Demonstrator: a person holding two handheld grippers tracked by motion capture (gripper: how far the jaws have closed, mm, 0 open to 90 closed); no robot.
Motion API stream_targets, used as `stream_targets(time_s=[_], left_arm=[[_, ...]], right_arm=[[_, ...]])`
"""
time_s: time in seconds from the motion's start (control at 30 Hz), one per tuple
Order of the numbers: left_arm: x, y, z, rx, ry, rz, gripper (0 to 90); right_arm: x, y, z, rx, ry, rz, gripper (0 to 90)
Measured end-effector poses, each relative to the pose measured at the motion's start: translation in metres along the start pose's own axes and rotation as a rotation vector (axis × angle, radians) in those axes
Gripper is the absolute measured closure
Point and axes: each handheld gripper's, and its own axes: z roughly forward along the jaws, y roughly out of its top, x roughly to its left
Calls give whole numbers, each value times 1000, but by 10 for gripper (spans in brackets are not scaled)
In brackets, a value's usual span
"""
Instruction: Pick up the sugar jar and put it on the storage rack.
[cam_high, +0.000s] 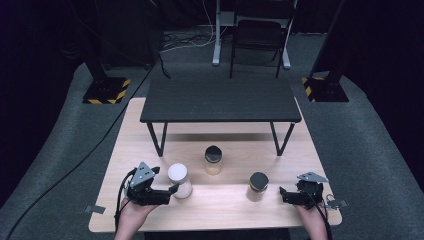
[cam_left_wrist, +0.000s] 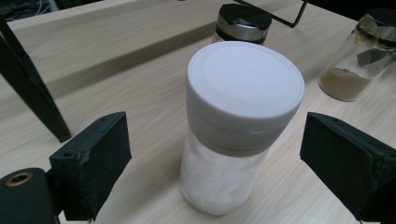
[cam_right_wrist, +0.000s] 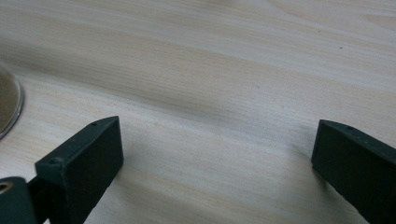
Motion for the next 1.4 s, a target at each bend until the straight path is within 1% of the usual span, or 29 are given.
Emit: stream_targets(time_s=[0.3,0.43,0.53,0.73,0.8,0.83,0.93,1.1,1.13,1.17,1.2,1.23,1.4], left_arm=[[-3,0,15,-13,-24,-4,102],[-3,-1,20,-16,-24,-4,116],[-3,-1,24,-22,-26,5,138],[-2,-2,33,-30,-38,-9,156],[-3,-2,36,-37,-46,-11,173],[-4,-1,38,-38,-45,-2,190],[-5,0,43,-37,-52,5,216],[-6,0,48,-38,-54,-3,242],[-6,1,49,-40,-52,-3,257],[-6,1,50,-51,-52,-12,283],[-6,1,50,-51,-52,-12,313],[-6,2,52,-56,-57,-12,323],[-7,2,52,-53,-48,-4,331]], right_arm=[[0,0,0,0,0,-1,12],[0,0,0,0,1,-1,12],[0,0,0,0,2,-1,12],[0,0,0,0,2,-2,12],[0,0,0,0,2,-1,12],[0,0,0,0,2,-2,12],[0,0,0,0,3,-3,12],[0,0,0,0,3,-3,12],[0,0,0,0,3,-3,12],[0,0,0,0,3,-3,12],[0,0,0,0,3,-3,12],[0,0,0,0,3,-3,12],[0,0,0,1,3,-3,11]])
